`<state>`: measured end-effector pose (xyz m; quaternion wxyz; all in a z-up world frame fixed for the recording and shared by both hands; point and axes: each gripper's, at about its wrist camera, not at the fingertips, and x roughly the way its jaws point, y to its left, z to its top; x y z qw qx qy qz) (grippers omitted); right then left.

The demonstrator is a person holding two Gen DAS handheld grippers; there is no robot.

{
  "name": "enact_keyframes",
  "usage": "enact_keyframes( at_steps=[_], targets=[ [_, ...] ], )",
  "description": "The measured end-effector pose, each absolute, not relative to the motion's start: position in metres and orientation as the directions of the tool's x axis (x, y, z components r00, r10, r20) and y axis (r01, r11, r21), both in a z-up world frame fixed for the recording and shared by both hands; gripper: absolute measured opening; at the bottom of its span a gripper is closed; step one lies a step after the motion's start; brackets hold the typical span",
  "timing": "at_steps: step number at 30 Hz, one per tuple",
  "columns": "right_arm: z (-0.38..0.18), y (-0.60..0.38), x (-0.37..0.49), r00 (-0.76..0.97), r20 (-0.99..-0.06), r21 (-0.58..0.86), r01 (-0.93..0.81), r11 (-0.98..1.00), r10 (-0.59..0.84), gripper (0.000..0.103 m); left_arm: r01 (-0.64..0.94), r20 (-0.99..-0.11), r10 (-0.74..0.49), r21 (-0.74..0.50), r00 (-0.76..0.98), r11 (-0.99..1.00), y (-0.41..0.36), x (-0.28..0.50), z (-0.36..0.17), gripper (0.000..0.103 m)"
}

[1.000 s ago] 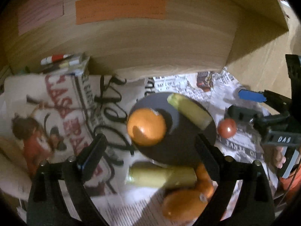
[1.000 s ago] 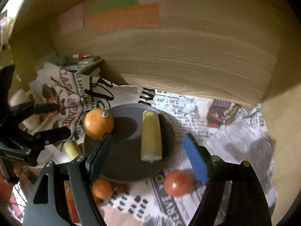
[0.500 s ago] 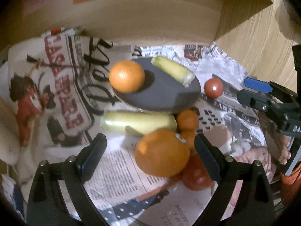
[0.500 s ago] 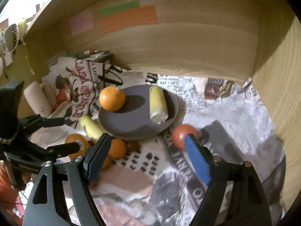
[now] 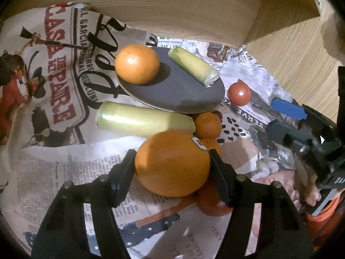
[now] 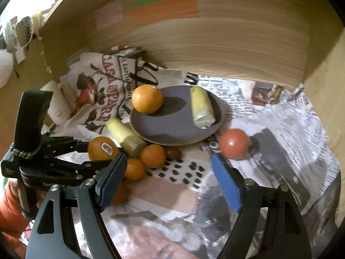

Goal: Organize fruits
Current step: 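Move the left tool to a second orange while the right tool reaches the other cob, then grasp the second orange with the left tool while the right tool grasps the second cob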

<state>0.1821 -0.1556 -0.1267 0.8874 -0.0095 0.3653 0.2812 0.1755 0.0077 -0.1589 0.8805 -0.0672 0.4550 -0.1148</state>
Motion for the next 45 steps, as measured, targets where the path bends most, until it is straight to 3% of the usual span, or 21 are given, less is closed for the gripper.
enact_keyframes(
  at_steps=[3,6,8,12,14,19,29,35,38,45],
  targets=[
    [-0.129,-0.139,0.188,0.551,-0.667,0.18,-0.534,0.826,0.501,0.078,0.133,-0.765,-0.256,-0.22,0.591,0.966,0.019,0.167,-0.151,0.063],
    [-0.133,-0.119,0.197,0.517,-0.685,0.171,-0.571,0.803,0.514,0.078,0.12,-0.743,-0.255,-0.232,0.619,0.965,0.037,0.16,-0.14,0.054],
    [-0.136,-0.105,0.203,0.489,-0.702,0.175,-0.588,0.79,0.519,0.072,0.111,-0.73,-0.245,-0.227,0.638,0.968,0.048,0.156,-0.132,0.046],
    [-0.145,-0.085,0.212,0.429,-0.738,0.183,-0.616,0.766,0.522,0.061,0.114,-0.726,-0.237,-0.215,0.645,0.97,0.063,0.151,-0.13,0.045],
    [-0.149,-0.077,0.215,0.402,-0.752,0.191,-0.626,0.756,0.522,0.052,0.109,-0.721,-0.218,-0.195,0.657,0.975,0.068,0.147,-0.129,0.048],
    [-0.152,-0.061,0.215,0.385,-0.774,0.163,-0.646,0.746,0.503,0.047,0.034,-0.709,-0.125,-0.142,0.694,0.989,0.09,0.142,-0.132,0.073],
    [-0.153,-0.065,0.22,0.368,-0.794,0.164,-0.636,0.754,0.483,0.047,-0.089,-0.736,-0.021,-0.111,0.677,0.99,0.136,0.132,-0.136,0.073],
    [-0.15,-0.071,0.214,0.358,-0.791,0.185,-0.633,0.752,0.496,0.046,-0.027,-0.712,-0.085,-0.145,0.697,0.989,0.118,0.121,-0.123,0.073],
    [-0.152,-0.066,0.213,0.35,-0.794,0.189,-0.636,0.748,0.498,0.049,0.027,-0.703,-0.129,-0.155,0.699,0.988,0.099,0.126,-0.121,0.086],
    [-0.152,-0.07,0.211,0.348,-0.783,0.213,-0.629,0.748,0.515,0.048,0.104,-0.752,-0.19,-0.162,0.631,0.981,0.067,0.154,-0.143,0.086]
  ],
)
